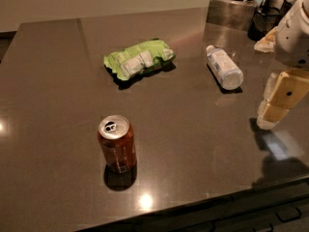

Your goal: Move coke can near green rice chip bag

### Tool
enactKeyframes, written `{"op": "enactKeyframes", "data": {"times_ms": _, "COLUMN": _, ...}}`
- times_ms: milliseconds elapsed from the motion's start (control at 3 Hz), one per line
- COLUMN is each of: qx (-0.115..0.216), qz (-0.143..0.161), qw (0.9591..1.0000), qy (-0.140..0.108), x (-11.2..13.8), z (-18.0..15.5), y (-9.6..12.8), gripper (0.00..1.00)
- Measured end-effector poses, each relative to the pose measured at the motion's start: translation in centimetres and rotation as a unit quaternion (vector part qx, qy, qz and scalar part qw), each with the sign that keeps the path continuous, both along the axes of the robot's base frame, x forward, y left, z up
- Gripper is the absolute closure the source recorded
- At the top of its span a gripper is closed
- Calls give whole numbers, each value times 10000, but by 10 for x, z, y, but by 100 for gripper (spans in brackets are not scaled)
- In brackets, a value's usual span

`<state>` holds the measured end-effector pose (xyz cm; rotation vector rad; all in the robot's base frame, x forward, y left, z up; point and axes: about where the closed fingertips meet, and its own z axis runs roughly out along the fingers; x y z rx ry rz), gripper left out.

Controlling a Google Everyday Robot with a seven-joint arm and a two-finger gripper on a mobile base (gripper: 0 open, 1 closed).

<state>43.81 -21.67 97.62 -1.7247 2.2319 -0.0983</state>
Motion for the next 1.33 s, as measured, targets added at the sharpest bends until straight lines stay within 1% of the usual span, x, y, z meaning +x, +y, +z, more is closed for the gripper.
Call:
{"op": "enactKeyframes", "data": {"times_ms": 333, "qx": 0, "qz": 0, "qw": 10000, "qy": -1, "x": 0, "z": 0, "y": 0, "gripper": 0}}
{"op": "enactKeyframes", "data": {"times_ms": 667, "qx": 296, "qz": 331, "qw": 9990, "qy": 29, "x": -4, "z": 1, "y": 31, "gripper": 0}}
{"op": "enactKeyframes", "data": {"times_ms": 1000, "qx": 694, "qz": 773, "qw": 9945, "qy": 154, "x": -11, "z": -8, "y": 73, "gripper": 0}}
{"op": "enactKeyframes", "data": {"times_ms": 1333, "qx": 1273, "qz": 1268, "qw": 9832, "qy": 318, "x": -22, "z": -19, "y": 133, "gripper": 0}}
